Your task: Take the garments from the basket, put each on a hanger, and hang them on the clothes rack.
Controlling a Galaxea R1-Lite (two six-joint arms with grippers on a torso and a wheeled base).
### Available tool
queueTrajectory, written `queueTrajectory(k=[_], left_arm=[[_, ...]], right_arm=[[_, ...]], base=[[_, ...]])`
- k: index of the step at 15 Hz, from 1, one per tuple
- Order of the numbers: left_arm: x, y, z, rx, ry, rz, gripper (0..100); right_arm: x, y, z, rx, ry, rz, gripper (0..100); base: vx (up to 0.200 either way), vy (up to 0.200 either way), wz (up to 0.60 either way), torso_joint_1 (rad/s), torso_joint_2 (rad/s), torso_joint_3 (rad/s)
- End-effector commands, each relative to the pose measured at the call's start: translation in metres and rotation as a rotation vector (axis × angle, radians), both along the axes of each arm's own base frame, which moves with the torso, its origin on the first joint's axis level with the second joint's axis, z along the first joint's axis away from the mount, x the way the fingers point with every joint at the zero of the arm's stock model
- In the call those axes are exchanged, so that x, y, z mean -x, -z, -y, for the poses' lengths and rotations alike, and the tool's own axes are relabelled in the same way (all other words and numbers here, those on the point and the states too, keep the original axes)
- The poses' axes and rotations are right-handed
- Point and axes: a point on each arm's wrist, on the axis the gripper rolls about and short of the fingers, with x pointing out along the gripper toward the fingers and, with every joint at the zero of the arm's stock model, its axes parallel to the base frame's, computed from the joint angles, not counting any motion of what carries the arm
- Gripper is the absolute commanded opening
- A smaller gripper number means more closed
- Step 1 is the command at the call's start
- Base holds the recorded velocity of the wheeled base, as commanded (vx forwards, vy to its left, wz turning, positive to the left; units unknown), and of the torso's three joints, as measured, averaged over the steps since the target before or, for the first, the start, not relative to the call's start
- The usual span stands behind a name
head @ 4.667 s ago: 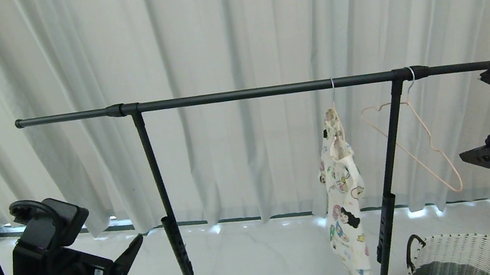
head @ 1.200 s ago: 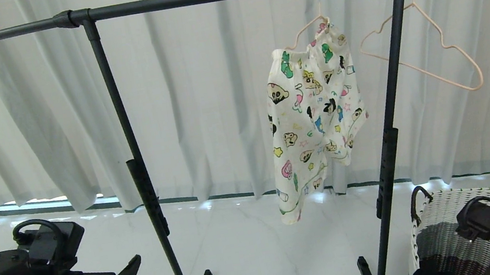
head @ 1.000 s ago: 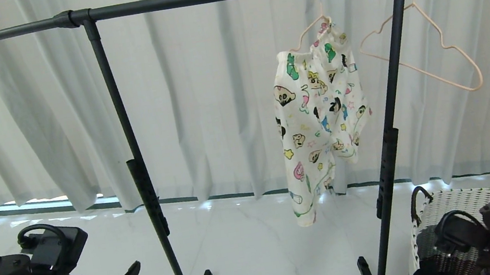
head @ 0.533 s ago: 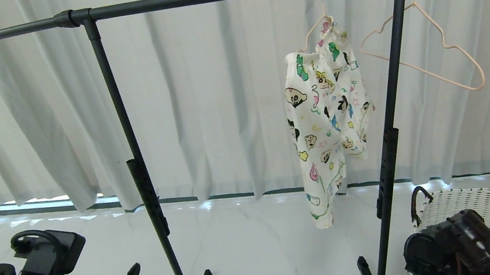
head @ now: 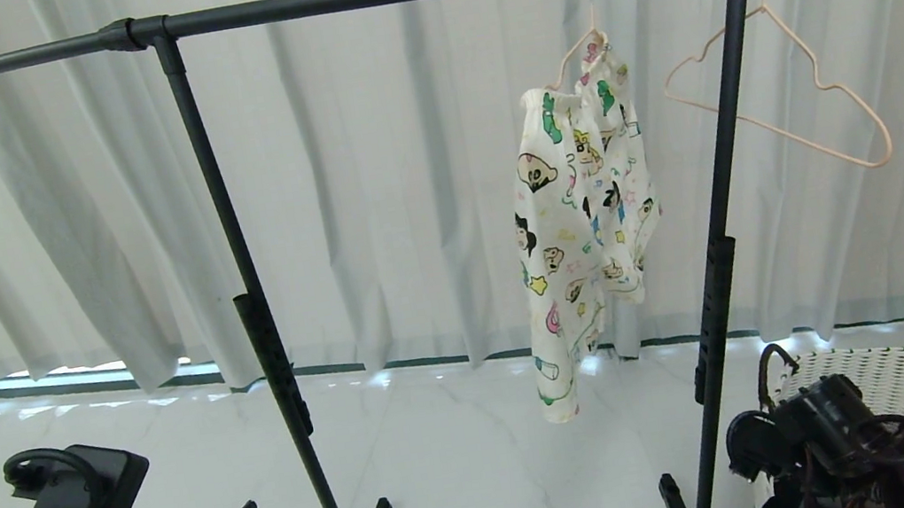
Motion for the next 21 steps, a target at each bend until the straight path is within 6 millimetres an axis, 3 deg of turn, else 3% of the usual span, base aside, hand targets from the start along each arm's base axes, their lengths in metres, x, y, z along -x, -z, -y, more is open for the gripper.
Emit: queueTrajectory(k=[1, 7, 8, 10, 12, 21], left_arm=[[0.000, 0.000, 0.000, 0.001, 0.000, 0.002, 100], [0.000, 0.000, 0.000, 0.000, 0.000, -0.001, 100], [0.000, 0.000, 0.000, 0.000, 0.000, -0.001, 100], [-0.001, 0.000, 0.000, 0.000, 0.000, 0.001, 100], [-0.001, 0.000, 0.000, -0.001, -0.001, -0.004, 100], [0.013, -0.003, 0.002, -0.022, 0.050, 0.040, 100]], right_arm=[[-0.005, 0.010, 0.000, 0.013, 0.010, -0.017, 100], [-0.012, 0.011, 0.006, 0.000, 0.046, 0.003, 100], [-0.012, 0.011, 0.006, -0.001, 0.046, 0.004, 0], [-0.012, -0.002, 0.005, -0.024, 0.032, 0.053, 0], [-0.005, -0.030, 0.009, -0.027, 0.015, 0.077, 0], [0.021, -0.191, 0.013, -0.119, -0.012, 0.199, 0]], base=[[0.000, 0.000, 0.00, 0.000, 0.00, 0.000], [0.000, 0.000, 0.00, 0.000, 0.00, 0.000], [0.000, 0.000, 0.00, 0.000, 0.00, 0.000], [0.000, 0.000, 0.00, 0.000, 0.00, 0.000], [0.000, 0.000, 0.00, 0.000, 0.00, 0.000], [-0.022, 0.000, 0.00, 0.000, 0.00, 0.001]])
